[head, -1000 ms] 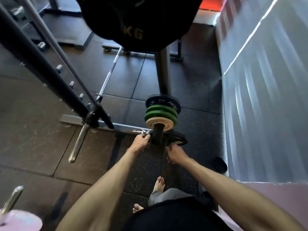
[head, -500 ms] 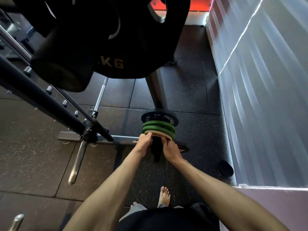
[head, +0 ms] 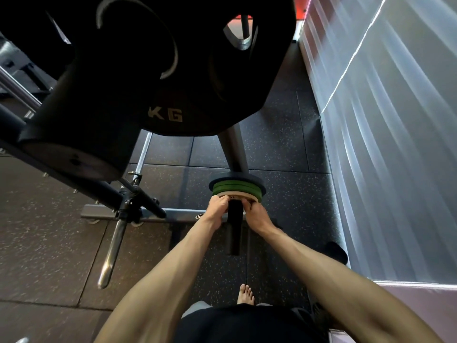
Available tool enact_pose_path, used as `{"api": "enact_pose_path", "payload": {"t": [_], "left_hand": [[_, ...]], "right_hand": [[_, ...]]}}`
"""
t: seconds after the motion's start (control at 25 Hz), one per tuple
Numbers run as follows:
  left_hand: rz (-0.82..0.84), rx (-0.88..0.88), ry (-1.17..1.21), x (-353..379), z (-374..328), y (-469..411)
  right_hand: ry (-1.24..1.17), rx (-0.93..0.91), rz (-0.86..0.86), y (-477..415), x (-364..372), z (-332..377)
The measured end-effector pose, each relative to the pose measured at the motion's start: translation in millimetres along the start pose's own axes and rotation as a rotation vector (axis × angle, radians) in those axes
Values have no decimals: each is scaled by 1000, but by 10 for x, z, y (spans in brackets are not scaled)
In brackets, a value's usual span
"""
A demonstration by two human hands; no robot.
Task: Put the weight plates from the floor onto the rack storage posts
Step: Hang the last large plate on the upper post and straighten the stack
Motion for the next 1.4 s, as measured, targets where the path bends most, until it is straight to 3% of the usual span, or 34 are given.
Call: {"api": "enact_pose_path", "payload": {"t": [0.28, 0.52, 0.72, 0.92, 1.08, 1.24, 1.4], "left_hand": [[-4, 63, -102, -369, -75, 145], [-35, 210, -34, -1045, -593, 629], [-1, 389, 65, -1664, -1189, 1488], [-26, 546, 228, -2233, -1825, 2166], [-146, 686, 308, -2625, -2502, 2597], [-311, 872, 209, -2772, -3062, 2961], [-297, 1025, -16, -2484, -3235, 3095]], "right_hand": [[133, 17, 42, 133, -116, 176], [92, -111, -136, 567, -448, 843], [-98, -263, -266, 1291, -715, 1732], [-101, -376, -414, 1898, -1303, 2553], [-262, -445, -654, 2278, -2034, 2925], [-249, -569, -742, 2577, -2325, 3310], [-110, -659, -697, 2529, -2161, 3475]]}}
Point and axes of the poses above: each hand's wrist, its own y-axis away from the middle knuckle, its own x-axis out of the palm, z = x × y, the point moved 10 cm from there along -y, towards the middle knuckle, and after that the axes turned 6 degrees about -z, right-handed, at the moved point
